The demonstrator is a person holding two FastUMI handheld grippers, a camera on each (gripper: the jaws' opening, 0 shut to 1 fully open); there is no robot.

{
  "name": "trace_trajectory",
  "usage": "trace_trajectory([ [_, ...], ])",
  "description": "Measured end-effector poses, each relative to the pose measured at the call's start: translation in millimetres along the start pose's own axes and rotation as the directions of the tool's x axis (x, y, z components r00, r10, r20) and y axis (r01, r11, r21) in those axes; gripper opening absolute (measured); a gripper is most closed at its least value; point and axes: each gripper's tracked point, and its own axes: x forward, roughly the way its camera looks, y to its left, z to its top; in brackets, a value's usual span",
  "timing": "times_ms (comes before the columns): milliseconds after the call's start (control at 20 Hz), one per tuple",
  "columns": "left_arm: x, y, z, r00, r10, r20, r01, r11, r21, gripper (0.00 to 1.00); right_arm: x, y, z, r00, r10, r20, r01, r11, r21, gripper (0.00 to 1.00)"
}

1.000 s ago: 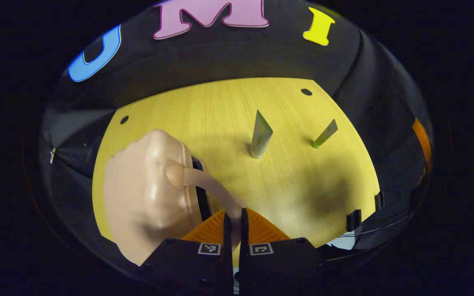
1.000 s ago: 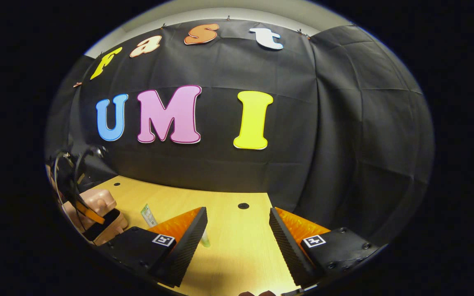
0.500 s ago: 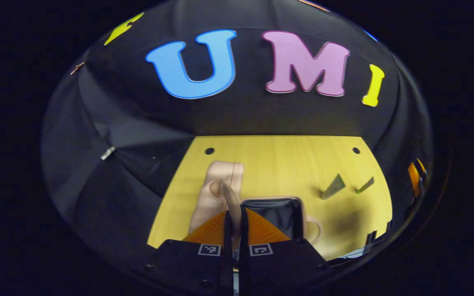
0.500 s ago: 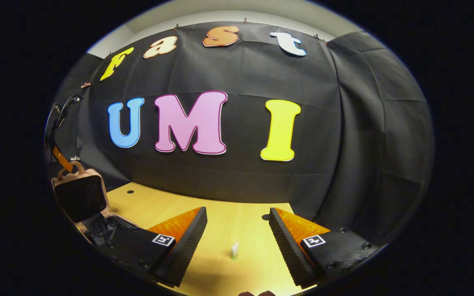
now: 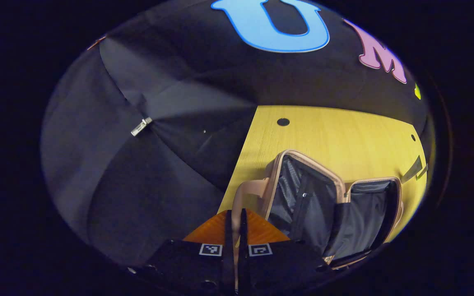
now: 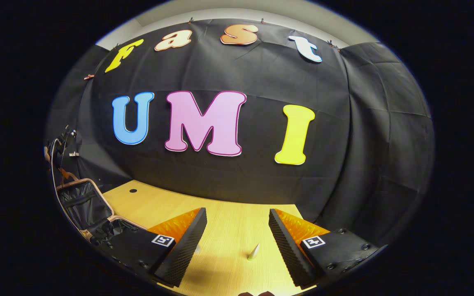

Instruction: First open the suitcase, pack the skin care products into it, and then close the suitcase.

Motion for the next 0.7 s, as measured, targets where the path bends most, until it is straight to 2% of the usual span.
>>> trace_trajectory([
  [150,76.5,17.9,-40.9,0.99,-0.062,-0.126,0.059,0.998,-0.027,0.09,-2.8,7.5,-6.5,0.998,-0.046,-0.052,0.047,0.999,0.012,0.96],
  [250,103.2,22.0,-59.6,0.981,-0.089,-0.174,0.08,0.995,-0.058,0.09,-5.4,14.2,-8.0,0.995,-0.069,-0.074,0.071,0.997,0.031,0.96],
  [350,114.0,15.5,-65.4,0.976,-0.126,-0.179,0.112,0.99,-0.087,0.09,-7.3,21.8,-8.5,0.993,-0.078,-0.088,0.082,0.996,0.032,0.96],
  [450,116.9,21.1,-56.8,0.989,-0.111,-0.094,0.107,0.993,-0.048,0.12,-7.6,25.8,-8.8,0.991,-0.091,-0.093,0.094,0.995,0.031,0.96],
  [500,112.2,20.6,-44.3,0.99,-0.139,-0.021,0.138,0.99,-0.03,0.31,-8.1,26.6,-8.1,0.991,-0.098,-0.092,0.102,0.994,0.038,0.96],
  [550,100.2,16.0,-27.4,0.984,-0.168,0.059,0.17,0.985,-0.024,0.31,-8.1,28.9,-5.9,0.991,-0.104,-0.084,0.108,0.993,0.043,0.96],
  [650,65.5,3.1,11.1,0.959,-0.196,0.205,0.198,0.98,0.009,0.99,-9.8,35.4,-1.9,0.993,-0.106,-0.058,0.109,0.993,0.047,0.96],
  [700,49.7,-3.1,27.9,0.937,-0.204,0.284,0.204,0.978,0.031,0.95,-10.2,38.5,1.7,0.993,-0.108,-0.042,0.11,0.993,0.039,0.96],
])
